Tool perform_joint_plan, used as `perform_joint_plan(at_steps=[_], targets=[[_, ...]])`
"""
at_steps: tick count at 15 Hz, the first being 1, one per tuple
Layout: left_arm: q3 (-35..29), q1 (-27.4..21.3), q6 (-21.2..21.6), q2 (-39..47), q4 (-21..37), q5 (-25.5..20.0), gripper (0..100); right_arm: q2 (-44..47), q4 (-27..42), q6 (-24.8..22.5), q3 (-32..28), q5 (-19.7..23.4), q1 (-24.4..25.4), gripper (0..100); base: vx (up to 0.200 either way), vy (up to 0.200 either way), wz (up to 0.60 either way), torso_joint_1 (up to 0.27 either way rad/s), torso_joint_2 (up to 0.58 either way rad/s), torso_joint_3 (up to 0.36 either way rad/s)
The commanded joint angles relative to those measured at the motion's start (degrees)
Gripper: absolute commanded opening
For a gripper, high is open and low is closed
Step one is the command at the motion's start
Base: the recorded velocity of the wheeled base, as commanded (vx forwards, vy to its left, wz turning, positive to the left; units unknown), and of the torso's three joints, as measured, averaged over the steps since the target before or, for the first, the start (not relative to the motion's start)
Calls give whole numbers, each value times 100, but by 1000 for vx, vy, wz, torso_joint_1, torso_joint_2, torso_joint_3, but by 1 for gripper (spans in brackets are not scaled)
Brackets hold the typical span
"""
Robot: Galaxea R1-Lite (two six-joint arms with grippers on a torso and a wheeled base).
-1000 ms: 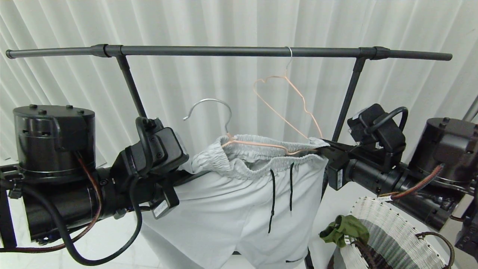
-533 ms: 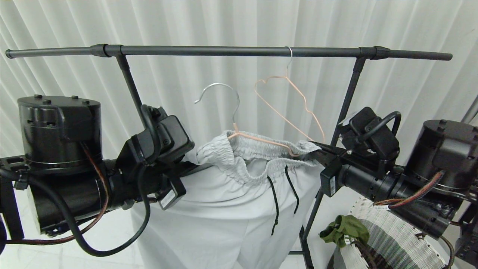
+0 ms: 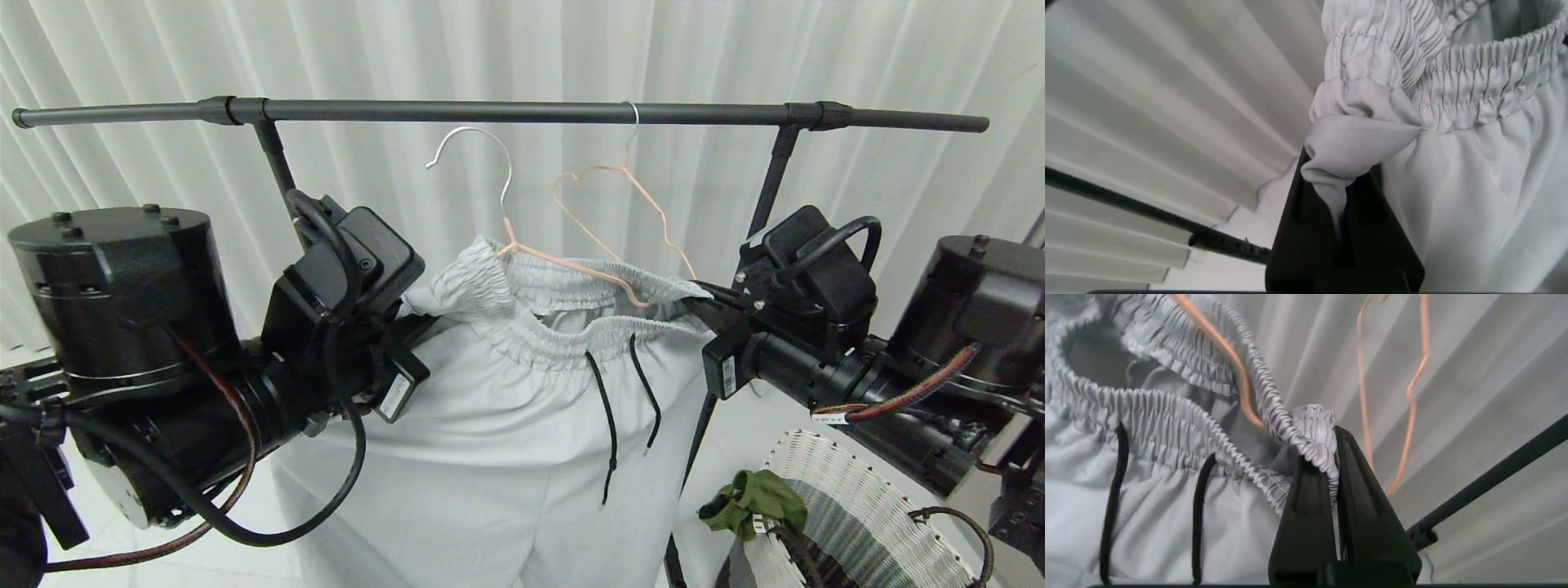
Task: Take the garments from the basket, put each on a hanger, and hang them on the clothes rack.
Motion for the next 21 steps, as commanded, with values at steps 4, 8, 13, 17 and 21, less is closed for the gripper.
perform_joint_plan(at_steps=[4,8,13,17,21], targets=[[99,-3,25,287,-899,12,0,-133,11,-25,38,12,457,0,0,0,0,0,0,0],[108,-3,34,252,-1180,-67,0,-265,29,-34,267,73,685,100,0,0,0,0,0,0],[336,6,262,-3,-1180,-700,0,-810,363,-25,442,381,597,100,0,0,0,0,0,0],[363,15,262,-126,-1180,-1359,0,-1179,1083,-17,267,1066,96,100,0,0,0,0,0,0],[591,15,280,-293,-1180,-2053,0,-1451,2982,-8,-858,2525,-589,100,0,0,0,0,0,0]])
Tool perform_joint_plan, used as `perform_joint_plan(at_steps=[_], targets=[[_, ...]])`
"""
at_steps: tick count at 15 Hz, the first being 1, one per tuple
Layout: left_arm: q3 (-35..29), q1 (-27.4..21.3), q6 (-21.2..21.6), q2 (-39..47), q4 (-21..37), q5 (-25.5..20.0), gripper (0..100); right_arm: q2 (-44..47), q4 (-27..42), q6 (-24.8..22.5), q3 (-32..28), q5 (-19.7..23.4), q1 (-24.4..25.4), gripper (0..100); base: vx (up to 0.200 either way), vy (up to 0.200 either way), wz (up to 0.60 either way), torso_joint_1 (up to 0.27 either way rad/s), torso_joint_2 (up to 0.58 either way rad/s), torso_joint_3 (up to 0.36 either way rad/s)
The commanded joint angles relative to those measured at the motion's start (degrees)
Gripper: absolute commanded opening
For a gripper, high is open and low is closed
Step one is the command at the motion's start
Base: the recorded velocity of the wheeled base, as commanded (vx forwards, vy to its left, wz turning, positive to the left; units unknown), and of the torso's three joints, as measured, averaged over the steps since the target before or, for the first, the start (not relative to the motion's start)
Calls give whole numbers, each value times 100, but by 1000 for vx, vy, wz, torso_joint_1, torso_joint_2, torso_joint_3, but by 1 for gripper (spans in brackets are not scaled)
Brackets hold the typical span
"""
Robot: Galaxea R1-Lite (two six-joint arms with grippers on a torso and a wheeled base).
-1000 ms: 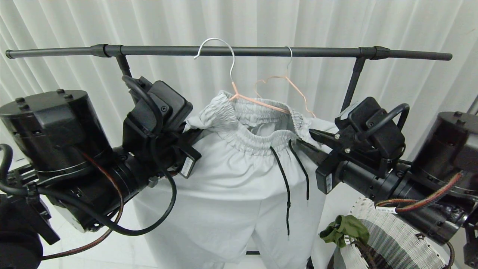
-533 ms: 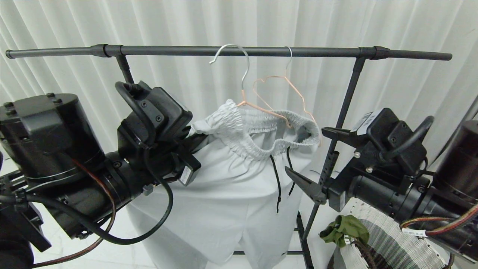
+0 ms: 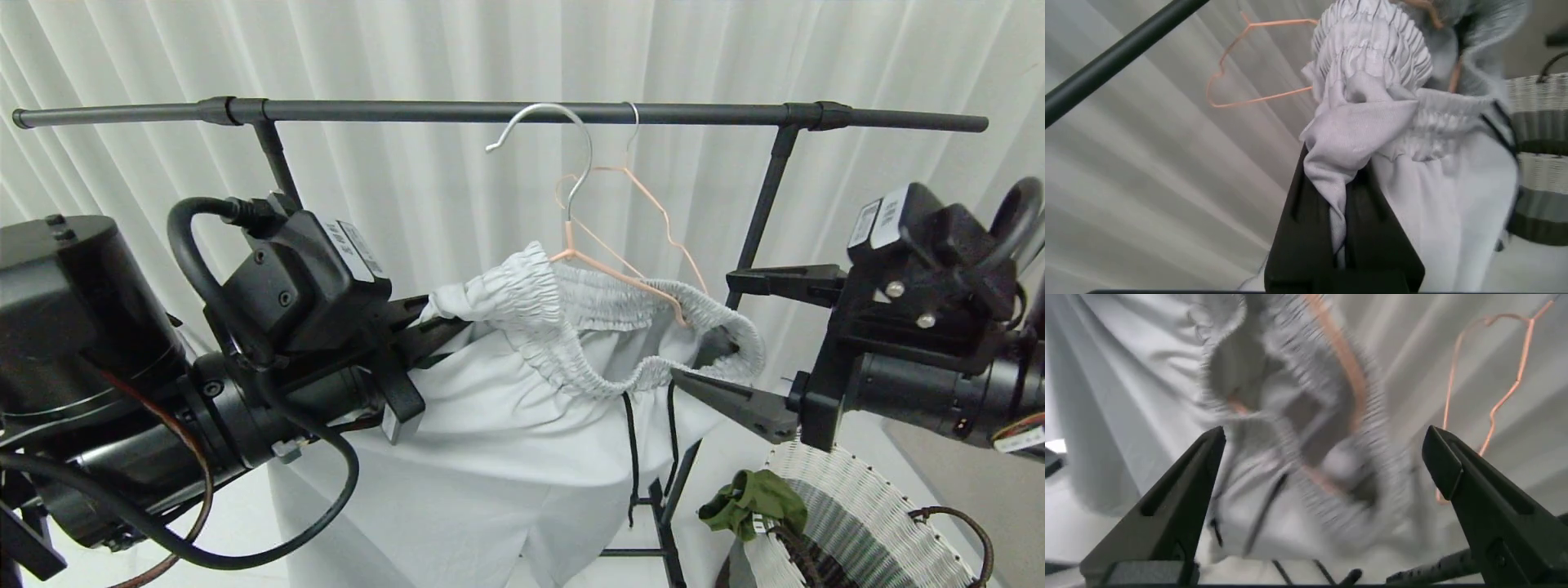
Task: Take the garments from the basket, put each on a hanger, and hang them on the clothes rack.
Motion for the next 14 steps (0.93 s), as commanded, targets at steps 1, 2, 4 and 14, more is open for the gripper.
perform_joint_plan(at_steps=[1,2,4,14], targets=[[103,-6,12,-119,0,-10,0,-118,630,-2,-677,445,-314,100,0,0,0,0,0,0],[129,-24,12,-154,0,-19,0,-30,955,-2,-923,647,-332,100,0,0,0,0,0,0],[146,-94,3,-224,0,-19,0,128,1394,-2,-1186,928,-332,100,0,0,0,0,0,0],[146,-578,12,-286,0,-19,0,981,2519,-19,-1933,1289,-297,100,0,0,0,0,0,0]])
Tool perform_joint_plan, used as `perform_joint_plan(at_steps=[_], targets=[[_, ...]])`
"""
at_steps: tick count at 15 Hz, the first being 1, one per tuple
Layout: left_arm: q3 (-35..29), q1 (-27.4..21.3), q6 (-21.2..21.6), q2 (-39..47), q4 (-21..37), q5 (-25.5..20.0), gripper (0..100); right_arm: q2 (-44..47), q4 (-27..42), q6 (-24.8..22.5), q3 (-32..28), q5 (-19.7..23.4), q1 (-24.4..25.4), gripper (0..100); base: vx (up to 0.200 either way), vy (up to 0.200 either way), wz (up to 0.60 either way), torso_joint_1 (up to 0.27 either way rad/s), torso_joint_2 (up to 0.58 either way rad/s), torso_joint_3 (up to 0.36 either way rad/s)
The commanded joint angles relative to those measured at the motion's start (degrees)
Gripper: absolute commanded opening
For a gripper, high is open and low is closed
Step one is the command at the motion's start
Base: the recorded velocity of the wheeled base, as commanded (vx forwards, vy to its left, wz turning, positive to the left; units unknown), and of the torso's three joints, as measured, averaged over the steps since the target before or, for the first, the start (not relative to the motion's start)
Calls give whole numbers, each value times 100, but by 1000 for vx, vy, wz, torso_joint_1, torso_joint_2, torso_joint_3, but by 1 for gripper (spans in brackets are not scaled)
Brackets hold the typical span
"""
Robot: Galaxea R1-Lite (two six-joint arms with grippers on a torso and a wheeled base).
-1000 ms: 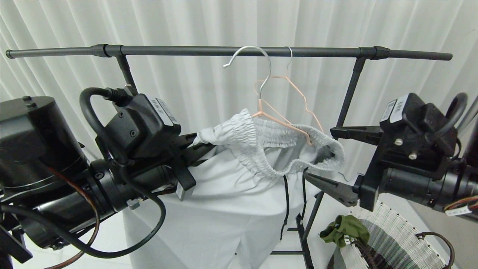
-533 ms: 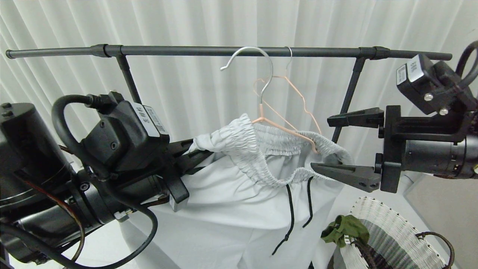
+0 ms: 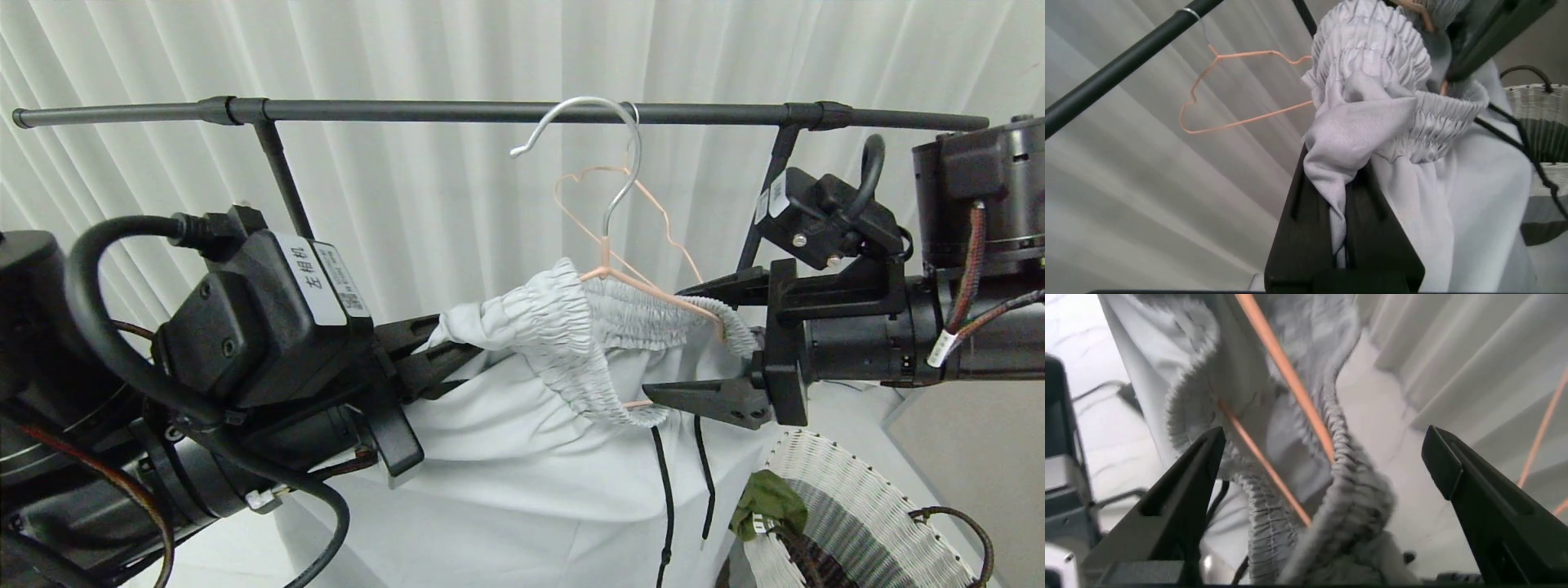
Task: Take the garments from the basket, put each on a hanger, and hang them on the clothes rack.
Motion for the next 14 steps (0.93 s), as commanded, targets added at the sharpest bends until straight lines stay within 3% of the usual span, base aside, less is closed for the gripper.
perform_joint_plan(at_steps=[1,3,4,10,14], targets=[[-28,-23,1,9,-3,-1,0,146,15,-3,-71,5,12,100,0,0,0,0,0,0],[-28,-23,1,9,-3,-1,0,173,24,-3,-88,14,64,100,0,0,0,0,0,0],[-20,-23,1,9,-3,-1,0,173,15,-3,-88,5,91,0,0,0,0,0,0,0],[16,-23,10,9,-3,8,0,173,-46,-21,-62,-127,91,0,0,0,0,0,0,0],[183,-23,1,-78,-3,25,0,173,-512,-469,-27,-302,73,0,0,0,0,0,0,0]])
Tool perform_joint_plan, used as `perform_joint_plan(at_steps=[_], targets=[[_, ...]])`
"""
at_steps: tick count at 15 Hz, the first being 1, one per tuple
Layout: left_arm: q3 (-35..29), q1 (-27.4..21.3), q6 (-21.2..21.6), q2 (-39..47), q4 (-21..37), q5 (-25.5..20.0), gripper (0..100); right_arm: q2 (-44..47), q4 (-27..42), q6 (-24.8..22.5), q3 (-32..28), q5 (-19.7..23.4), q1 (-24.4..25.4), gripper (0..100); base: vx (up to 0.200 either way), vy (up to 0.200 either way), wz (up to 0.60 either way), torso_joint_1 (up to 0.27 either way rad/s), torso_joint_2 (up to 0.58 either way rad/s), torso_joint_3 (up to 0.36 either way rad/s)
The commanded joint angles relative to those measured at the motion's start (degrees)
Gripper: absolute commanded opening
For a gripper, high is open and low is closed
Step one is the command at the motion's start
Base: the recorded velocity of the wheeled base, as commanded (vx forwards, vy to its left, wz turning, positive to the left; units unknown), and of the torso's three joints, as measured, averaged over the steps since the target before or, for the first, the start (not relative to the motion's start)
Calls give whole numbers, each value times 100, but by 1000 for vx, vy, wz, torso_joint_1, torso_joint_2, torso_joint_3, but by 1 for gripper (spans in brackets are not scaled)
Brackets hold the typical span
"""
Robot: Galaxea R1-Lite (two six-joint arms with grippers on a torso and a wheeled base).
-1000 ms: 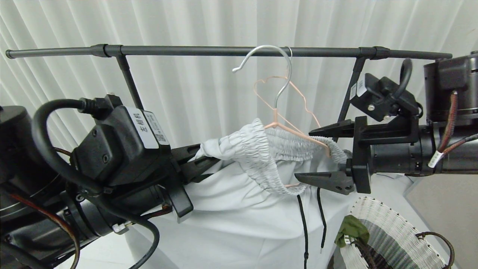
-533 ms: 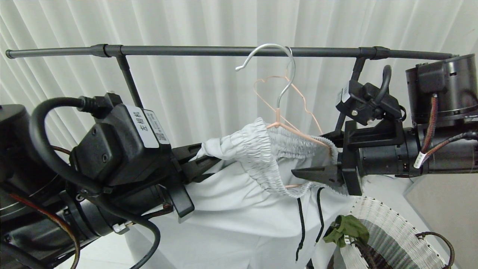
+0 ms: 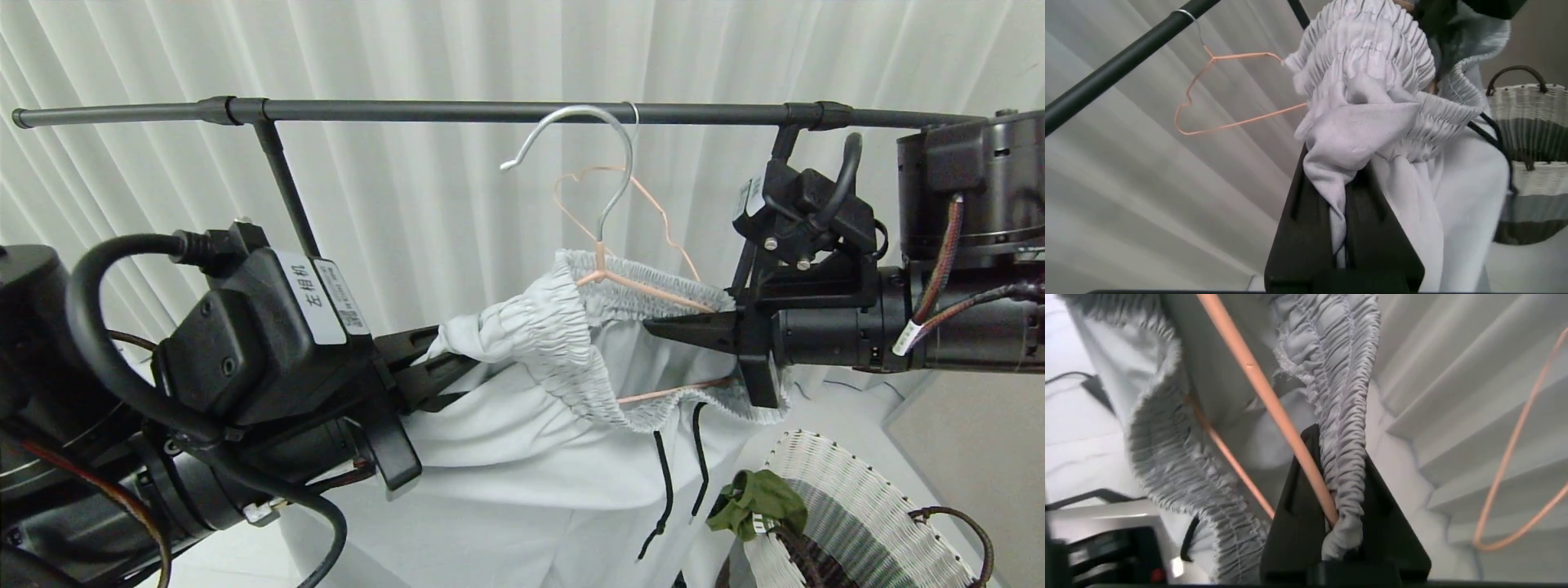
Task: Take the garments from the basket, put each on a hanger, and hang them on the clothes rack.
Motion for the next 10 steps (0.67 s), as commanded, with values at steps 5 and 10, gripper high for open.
perform_joint_plan(at_steps=[5,10], targets=[[385,72,-67,-329,13,83,100,-39,-841,-822,1,-78,-83,0,0,0,0,0,0,0],[1273,775,-788,-1006,13,592,100,-4,-1307,-1763,133,-16,-654,0,0,0,0,0,0,0]])
